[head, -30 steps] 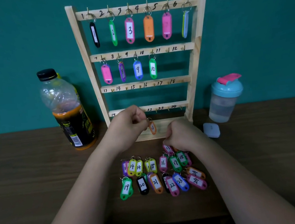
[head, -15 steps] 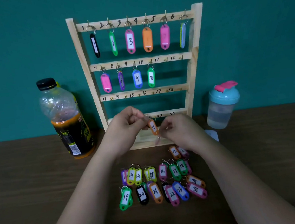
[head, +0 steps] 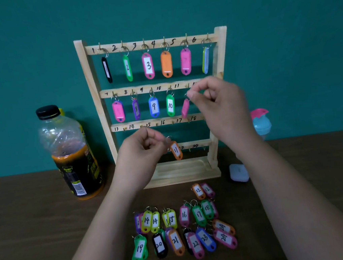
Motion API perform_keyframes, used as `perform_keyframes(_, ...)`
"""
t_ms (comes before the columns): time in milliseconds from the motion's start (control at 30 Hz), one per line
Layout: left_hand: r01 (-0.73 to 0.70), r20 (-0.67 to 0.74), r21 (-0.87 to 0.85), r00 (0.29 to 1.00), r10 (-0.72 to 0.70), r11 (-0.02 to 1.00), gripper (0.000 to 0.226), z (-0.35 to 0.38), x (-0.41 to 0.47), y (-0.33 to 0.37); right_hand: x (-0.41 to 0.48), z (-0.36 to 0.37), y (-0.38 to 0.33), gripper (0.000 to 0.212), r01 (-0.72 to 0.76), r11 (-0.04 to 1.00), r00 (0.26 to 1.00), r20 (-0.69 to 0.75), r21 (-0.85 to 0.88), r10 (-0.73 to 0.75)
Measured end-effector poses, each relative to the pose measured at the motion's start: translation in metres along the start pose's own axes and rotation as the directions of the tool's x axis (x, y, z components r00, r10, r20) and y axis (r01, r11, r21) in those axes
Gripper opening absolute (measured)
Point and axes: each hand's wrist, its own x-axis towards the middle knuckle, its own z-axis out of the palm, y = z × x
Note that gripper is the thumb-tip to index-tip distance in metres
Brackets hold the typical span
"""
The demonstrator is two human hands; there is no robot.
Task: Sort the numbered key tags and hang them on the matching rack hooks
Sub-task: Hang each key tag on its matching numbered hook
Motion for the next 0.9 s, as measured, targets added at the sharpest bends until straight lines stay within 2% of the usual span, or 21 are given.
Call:
perform_keyframes(167, 0.0, 0.0, 0.008, 1.0, 0.0, 1.0, 0.009, -0.001, 0.0, 0.002, 0.024, -0.001, -0.004, 0.012, 0.045, 0.998, 0.997, -0.063, -0.033, -0.047)
perform_keyframes(533, 0.0, 0.004, 0.007, 1.0, 0.0, 1.0, 0.004, 0.001, 0.0, 0.004, 0.036, -0.006, -0.001, 0.016, -0.034, 0.996, 0.999, 0.017, -0.082, 0.036)
perform_keyframes(667, -0.007, 0.008, 0.001, 1.0, 0.007, 1.0, 0.005, 0.0, 0.001, 0.003, 0.028, -0.006, 0.0, 0.015, -0.002, 0.993, 1.0, 0.017, -0.122, 0.004)
perform_keyframes(800, -0.028, -0.003, 0.008, 1.0, 0.028, 1.0, 0.007, 0.0, 0.0, 0.005, 0.009, -0.006, -0.005, 0.014, 0.014, 0.997, 0.999, -0.033, -0.07, -0.017)
perform_keyframes(900, -0.052, -0.011, 0.024, 0.999, 0.052, 0.998, 0.007, 0.0, 0.0, 0.007, -0.017, -0.002, -0.01, 0.011, 0.063, 0.998, 0.998, -0.005, -0.031, -0.063)
